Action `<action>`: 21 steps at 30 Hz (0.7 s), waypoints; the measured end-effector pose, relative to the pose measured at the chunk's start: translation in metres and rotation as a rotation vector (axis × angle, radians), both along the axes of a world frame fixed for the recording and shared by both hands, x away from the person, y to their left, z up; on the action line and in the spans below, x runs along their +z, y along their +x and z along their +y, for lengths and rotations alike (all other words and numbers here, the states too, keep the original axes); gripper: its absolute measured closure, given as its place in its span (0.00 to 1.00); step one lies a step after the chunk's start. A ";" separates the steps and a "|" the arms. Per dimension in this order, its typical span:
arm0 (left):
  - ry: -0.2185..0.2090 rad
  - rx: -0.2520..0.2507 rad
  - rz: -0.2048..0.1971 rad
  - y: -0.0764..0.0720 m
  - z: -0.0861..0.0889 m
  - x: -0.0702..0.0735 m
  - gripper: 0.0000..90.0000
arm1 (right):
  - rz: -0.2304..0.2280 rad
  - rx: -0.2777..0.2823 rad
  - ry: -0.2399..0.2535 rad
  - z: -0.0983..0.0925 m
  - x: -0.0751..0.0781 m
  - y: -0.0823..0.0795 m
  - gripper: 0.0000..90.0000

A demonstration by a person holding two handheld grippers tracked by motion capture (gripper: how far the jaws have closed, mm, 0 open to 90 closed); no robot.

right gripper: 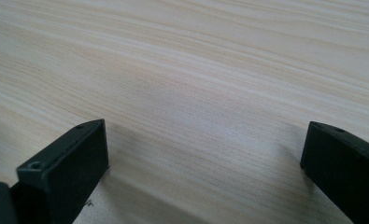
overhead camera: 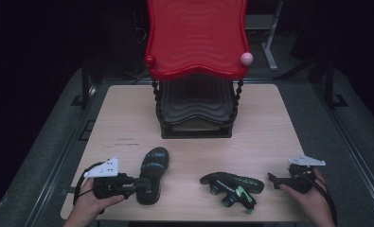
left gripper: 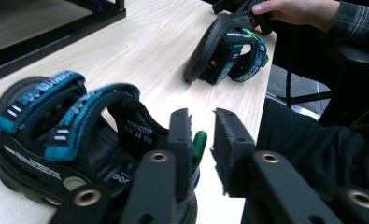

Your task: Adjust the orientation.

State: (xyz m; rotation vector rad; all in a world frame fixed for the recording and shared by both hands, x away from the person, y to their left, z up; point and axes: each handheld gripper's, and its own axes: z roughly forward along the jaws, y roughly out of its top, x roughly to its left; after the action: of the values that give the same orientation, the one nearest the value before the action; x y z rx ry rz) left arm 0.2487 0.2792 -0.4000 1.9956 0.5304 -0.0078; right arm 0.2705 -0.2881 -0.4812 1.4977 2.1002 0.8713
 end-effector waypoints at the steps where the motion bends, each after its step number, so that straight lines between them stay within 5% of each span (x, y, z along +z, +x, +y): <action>1: -0.003 0.003 -0.006 0.002 0.000 0.001 0.77 | 0.000 0.000 0.000 0.000 0.000 0.000 0.00; 12: 0.036 0.065 -0.027 0.043 -0.001 -0.003 0.57 | 0.001 -0.004 0.001 0.000 0.000 0.000 0.00; 21: 0.082 0.026 -0.011 0.061 -0.012 -0.021 0.54 | 0.001 -0.004 0.001 0.000 0.000 0.000 0.00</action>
State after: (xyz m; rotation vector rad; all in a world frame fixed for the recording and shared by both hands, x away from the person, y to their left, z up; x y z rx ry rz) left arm 0.3098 0.2670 -0.4213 2.0667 0.5576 0.0422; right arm 0.2707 -0.2881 -0.4811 1.5030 2.0971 0.8707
